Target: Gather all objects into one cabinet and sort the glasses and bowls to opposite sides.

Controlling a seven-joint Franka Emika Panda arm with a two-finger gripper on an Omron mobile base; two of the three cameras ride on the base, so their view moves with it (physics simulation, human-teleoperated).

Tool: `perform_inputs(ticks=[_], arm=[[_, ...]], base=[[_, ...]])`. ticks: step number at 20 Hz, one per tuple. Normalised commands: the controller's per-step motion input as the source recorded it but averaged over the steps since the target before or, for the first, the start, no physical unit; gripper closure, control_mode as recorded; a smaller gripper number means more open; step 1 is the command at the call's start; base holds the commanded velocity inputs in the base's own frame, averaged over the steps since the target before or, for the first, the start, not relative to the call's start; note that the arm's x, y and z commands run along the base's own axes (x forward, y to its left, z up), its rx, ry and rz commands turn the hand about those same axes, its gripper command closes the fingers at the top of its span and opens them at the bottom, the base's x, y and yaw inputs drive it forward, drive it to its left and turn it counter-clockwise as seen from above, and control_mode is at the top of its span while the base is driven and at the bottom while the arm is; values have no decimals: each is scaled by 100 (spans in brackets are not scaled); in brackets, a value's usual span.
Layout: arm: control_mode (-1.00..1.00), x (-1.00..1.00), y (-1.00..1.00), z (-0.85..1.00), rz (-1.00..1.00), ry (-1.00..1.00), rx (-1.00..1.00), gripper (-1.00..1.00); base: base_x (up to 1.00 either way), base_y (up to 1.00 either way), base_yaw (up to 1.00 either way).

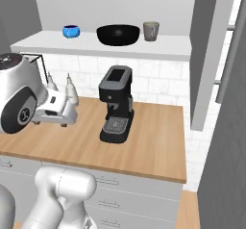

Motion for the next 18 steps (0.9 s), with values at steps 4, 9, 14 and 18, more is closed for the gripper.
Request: perform_inputs(ticks=[4, 9, 14, 18], arm=[[-100, -19, 6, 4, 0, 0, -1, -100], [-100, -15, 8, 13, 0, 0, -2, -100], [100, -11, 0, 3, 0, 0, 0, -100], [100, 0, 0, 0, 0, 0, 0, -100]], base=[[0, 0, 0], [0, 0, 0], [-39, 0, 0], [-100, -5, 0]])
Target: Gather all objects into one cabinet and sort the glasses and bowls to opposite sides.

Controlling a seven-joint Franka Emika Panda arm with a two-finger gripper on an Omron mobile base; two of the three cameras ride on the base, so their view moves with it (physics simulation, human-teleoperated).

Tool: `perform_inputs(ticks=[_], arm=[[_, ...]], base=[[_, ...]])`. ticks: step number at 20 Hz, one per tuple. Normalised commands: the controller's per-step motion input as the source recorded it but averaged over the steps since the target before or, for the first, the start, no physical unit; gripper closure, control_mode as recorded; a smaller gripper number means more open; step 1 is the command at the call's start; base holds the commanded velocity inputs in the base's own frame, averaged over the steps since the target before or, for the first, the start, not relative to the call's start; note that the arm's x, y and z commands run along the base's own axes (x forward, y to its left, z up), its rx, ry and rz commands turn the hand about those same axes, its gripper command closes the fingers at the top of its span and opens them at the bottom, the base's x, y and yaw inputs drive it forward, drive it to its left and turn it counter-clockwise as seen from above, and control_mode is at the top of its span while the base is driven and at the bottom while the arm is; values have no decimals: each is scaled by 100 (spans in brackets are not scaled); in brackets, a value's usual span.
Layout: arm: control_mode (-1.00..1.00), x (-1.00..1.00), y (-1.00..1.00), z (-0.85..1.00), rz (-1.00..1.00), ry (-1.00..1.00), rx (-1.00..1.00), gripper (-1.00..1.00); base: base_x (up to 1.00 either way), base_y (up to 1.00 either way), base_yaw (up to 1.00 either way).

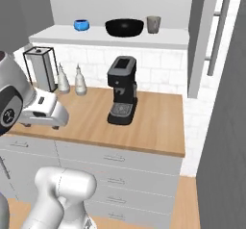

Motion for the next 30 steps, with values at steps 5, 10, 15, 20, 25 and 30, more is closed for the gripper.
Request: perform_inputs(ticks=[5, 10, 15, 20, 25, 30], arm=[[100, 0, 0, 0, 0, 0, 0, -100], [100, 0, 0, 0, 0, 0, 0, -100], [100, 0, 0, 0, 0, 0, 0, -100], [100, 0, 0, 0, 0, 0, 0, -100], [100, 0, 0, 0, 0, 0, 0, -100], [100, 0, 0, 0, 0, 0, 0, -100]], base=[[-92, -5, 25], [-62, 0, 59], [-22, 14, 61], [26, 83, 21], [62, 100, -1], [68, 100, -18]])
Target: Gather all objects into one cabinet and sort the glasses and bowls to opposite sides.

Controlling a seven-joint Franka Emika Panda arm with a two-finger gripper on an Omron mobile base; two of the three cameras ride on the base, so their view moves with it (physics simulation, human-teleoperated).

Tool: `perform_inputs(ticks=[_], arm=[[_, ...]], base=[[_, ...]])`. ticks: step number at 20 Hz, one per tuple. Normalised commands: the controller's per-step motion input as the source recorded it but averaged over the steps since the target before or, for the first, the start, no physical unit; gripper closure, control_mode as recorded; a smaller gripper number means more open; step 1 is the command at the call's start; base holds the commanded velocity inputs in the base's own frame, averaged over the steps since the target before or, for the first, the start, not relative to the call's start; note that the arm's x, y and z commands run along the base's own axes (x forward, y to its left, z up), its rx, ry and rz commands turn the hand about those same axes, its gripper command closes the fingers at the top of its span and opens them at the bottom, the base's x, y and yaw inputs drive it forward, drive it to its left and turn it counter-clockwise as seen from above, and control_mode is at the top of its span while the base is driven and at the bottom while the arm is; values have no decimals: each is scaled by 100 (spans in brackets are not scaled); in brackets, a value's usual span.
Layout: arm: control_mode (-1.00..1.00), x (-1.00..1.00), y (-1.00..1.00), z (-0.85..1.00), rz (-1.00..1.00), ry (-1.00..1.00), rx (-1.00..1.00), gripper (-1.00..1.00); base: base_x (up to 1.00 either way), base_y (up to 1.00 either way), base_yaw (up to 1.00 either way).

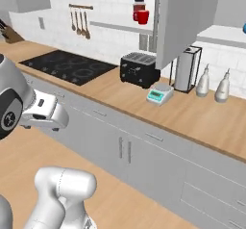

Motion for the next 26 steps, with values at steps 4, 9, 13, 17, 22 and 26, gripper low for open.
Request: perform_inputs(ticks=[4, 9, 13, 17, 22, 26], arm=[[100, 0, 0, 0, 0, 0, 0, -100], [100, 0, 0, 0, 0, 0, 0, -100], [100, 0, 0, 0, 0, 0, 0, -100], [100, 0, 0, 0, 0, 0, 0, -100], [100, 0, 0, 0, 0, 0, 0, -100], [100, 0, 0, 0, 0, 0, 0, -100]], base=[[58, 100, -39], [60, 100, -47], [58, 97, -47], [53, 70, -41], [25, 4, -13], [55, -10, -12]])
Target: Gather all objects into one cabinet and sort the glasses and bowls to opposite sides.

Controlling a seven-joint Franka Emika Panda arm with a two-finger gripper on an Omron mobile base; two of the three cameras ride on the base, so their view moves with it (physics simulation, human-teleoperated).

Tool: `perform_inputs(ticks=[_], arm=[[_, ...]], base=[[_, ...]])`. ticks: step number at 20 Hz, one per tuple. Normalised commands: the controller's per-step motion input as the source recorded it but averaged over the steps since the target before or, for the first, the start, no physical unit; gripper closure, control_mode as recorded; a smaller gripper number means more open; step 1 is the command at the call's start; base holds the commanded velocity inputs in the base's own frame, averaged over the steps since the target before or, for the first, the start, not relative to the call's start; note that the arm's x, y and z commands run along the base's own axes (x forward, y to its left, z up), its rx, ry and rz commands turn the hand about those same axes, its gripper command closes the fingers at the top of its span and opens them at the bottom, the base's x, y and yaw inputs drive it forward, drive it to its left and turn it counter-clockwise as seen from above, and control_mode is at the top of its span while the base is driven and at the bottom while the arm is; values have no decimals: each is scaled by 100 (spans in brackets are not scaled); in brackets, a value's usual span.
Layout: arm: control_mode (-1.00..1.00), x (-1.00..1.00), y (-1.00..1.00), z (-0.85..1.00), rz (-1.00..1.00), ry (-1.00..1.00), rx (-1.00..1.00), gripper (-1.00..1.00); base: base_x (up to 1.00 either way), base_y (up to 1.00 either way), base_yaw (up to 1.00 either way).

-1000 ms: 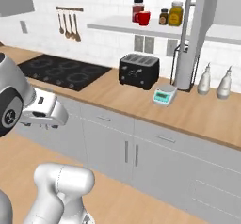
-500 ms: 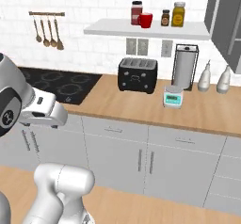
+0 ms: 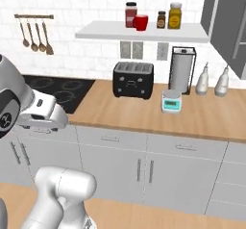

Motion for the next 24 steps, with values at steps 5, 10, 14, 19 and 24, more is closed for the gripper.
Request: perform_inputs(ticks=[5, 10, 14, 19, 24], arm=[[100, 0, 0, 0, 0, 0, 0, -100], [100, 0, 0, 0, 0, 0, 0, -100], [100, 0, 0, 0, 0, 0, 0, -100], [100, 0, 0, 0, 0, 0, 0, -100], [100, 0, 0, 0, 0, 0, 0, -100]], base=[[65, -25, -15], [56, -37, -7], [62, -34, -1], [44, -32, 0], [67, -24, 0]])
